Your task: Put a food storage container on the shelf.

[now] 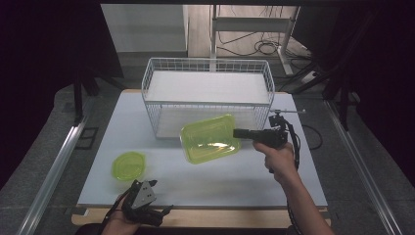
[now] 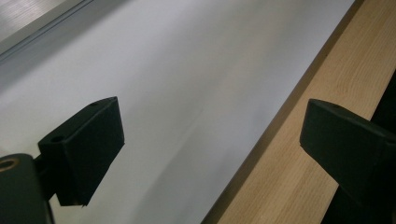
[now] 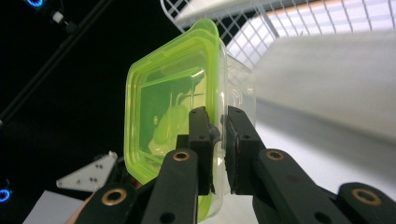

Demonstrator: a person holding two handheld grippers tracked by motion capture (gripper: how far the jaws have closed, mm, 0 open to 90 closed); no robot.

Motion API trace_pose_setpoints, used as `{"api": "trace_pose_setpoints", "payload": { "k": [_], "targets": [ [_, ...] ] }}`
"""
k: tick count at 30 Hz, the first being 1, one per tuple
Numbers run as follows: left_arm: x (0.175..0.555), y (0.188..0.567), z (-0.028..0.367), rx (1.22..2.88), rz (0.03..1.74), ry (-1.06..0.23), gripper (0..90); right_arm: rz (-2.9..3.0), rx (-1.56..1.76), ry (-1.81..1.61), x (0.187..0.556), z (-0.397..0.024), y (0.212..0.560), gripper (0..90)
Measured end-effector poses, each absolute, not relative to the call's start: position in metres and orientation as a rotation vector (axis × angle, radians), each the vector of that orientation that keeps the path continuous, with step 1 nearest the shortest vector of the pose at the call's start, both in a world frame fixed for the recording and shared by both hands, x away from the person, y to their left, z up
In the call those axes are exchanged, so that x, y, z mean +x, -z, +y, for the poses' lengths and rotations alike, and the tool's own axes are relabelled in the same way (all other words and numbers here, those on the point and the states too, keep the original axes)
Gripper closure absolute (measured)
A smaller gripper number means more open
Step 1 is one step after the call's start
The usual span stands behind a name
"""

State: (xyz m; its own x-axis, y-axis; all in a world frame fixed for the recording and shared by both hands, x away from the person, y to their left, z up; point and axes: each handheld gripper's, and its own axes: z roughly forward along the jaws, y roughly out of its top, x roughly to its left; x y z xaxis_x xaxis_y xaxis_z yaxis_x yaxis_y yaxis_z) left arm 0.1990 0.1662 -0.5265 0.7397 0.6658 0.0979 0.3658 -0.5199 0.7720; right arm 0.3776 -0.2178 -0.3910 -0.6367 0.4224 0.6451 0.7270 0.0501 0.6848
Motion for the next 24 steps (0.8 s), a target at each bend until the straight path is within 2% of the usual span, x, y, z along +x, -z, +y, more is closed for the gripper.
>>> {"api": "trace_pose_setpoints", "payload": {
  "k": [24],
  "targets": [
    [0.199, 0.526, 0.166, 2.159, 0.76, -0.494, 6.3, -2.04, -1.246, 1.754, 0.418, -0.206, 0.331, 82.3]
  ]
}}
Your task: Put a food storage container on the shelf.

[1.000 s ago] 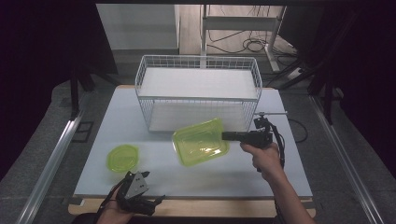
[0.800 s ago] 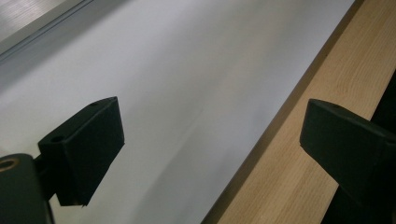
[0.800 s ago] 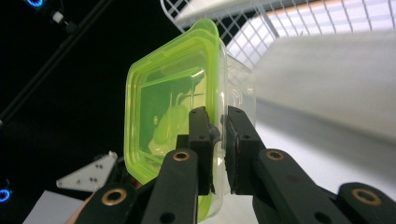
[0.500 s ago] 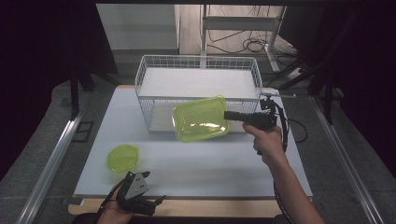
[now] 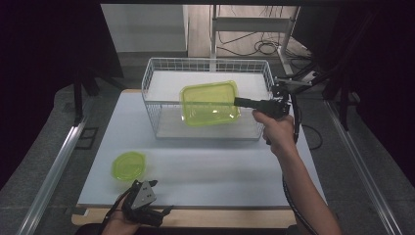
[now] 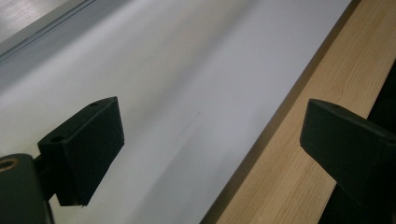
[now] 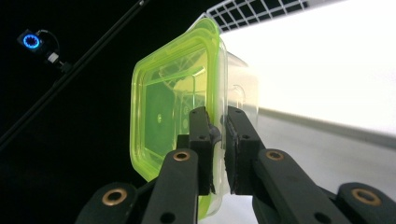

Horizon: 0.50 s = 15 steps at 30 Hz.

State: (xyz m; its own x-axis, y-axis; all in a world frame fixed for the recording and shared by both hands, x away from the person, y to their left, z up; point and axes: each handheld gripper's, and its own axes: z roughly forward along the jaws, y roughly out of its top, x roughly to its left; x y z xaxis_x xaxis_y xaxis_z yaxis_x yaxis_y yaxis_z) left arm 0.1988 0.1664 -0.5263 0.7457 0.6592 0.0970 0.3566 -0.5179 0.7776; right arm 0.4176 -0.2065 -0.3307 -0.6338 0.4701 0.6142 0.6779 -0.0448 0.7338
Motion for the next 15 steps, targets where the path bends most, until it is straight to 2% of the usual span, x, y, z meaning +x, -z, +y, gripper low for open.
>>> {"api": "trace_pose_setpoints", "payload": {
  "k": [15],
  "targets": [
    [0.198, 0.526, 0.166, 2.166, 0.75, -0.498, 6.2, -2.033, -1.386, 1.8, 0.451, -0.188, 0.313, 82.4]
  ]
}}
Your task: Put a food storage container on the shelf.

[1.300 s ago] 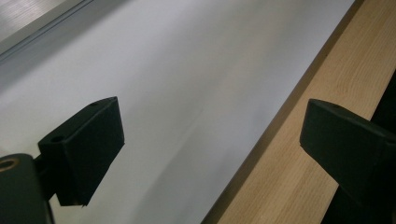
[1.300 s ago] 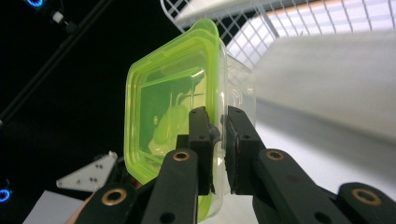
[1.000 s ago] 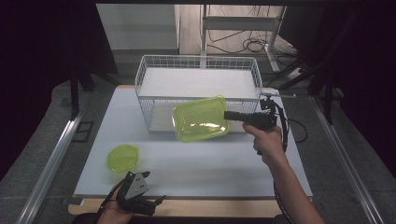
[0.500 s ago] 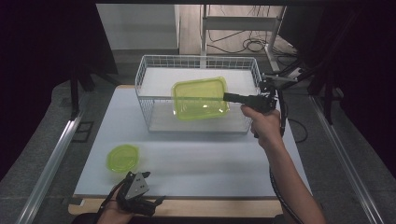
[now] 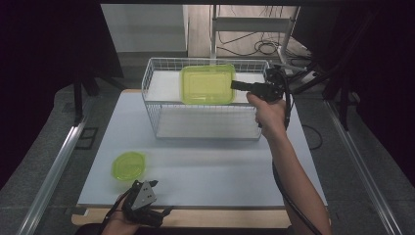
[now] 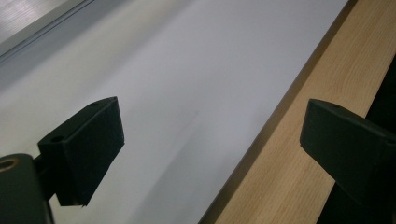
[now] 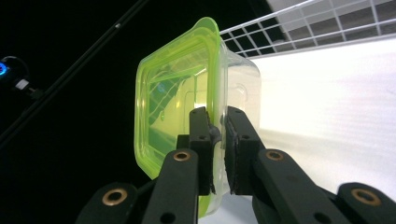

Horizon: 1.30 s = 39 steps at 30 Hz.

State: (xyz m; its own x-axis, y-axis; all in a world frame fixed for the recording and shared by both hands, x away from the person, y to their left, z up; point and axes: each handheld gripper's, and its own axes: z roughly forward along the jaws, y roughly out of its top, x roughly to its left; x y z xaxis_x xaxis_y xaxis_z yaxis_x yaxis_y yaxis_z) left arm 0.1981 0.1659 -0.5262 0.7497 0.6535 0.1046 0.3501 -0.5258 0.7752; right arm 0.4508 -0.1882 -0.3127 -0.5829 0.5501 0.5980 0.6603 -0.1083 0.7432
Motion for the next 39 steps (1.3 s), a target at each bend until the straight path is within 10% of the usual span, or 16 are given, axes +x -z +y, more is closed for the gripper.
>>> {"api": "trace_pose_setpoints", "payload": {
  "k": [39],
  "targets": [
    [0.198, 0.529, 0.163, 2.208, 0.724, -0.501, 6.2, -2.307, -1.624, 1.679, 0.488, -0.173, 0.319, 67.1]
  ]
}}
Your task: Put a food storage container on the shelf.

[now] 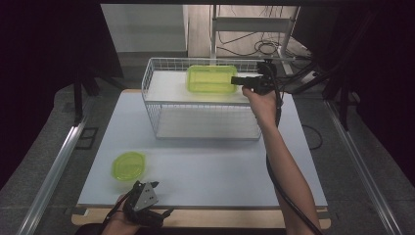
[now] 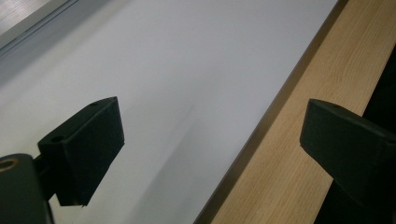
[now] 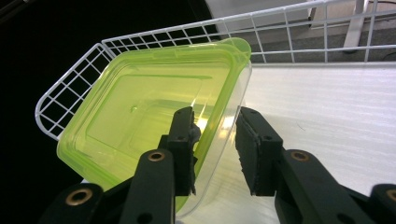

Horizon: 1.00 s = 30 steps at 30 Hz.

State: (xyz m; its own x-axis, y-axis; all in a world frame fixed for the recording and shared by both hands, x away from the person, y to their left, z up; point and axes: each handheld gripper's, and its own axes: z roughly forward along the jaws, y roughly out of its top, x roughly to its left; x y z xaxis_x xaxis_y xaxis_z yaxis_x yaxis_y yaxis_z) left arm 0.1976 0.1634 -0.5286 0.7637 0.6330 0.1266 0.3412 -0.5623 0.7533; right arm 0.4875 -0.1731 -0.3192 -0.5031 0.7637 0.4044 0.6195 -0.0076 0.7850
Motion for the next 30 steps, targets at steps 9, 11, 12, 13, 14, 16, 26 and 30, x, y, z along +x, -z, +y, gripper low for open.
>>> {"api": "trace_pose_setpoints", "payload": {
  "k": [9, 11, 12, 13, 14, 16, 26, 30],
  "targets": [
    [0.197, 0.529, 0.162, 2.21, 0.72, -0.504, 6.3, 2.097, 1.44, -1.489, 0.489, -0.171, 0.321, 58.6],
    [0.197, 0.529, 0.162, 2.21, 0.719, -0.504, 6.3, 2.092, 1.427, -1.488, 0.488, -0.172, 0.319, 58.0],
    [0.197, 0.529, 0.162, 2.21, 0.719, -0.504, 6.2, 2.088, 1.419, -1.485, 0.487, -0.172, 0.318, 57.4],
    [0.197, 0.529, 0.162, 2.209, 0.719, -0.505, 6.3, 2.088, 1.406, -1.476, 0.486, -0.173, 0.317, 57.1],
    [0.197, 0.529, 0.162, 2.207, 0.721, -0.506, 6.3, 2.086, 1.39, -1.472, 0.485, -0.173, 0.315, 57.1],
    [0.197, 0.528, 0.163, 2.208, 0.721, -0.506, 6.2, 2.082, 1.356, -1.482, 0.48, -0.175, 0.312, 57.2],
    [0.197, 0.528, 0.161, 2.212, 0.731, -0.506, 6.3, 2.162, 1.157, -1.495, 0.445, -0.175, 0.301, 78.7],
    [0.198, 0.528, 0.161, 2.219, 0.729, -0.512, 6.3, 2.199, 1.097, -1.52, 0.43, -0.174, 0.305, 86.0]
  ]
}}
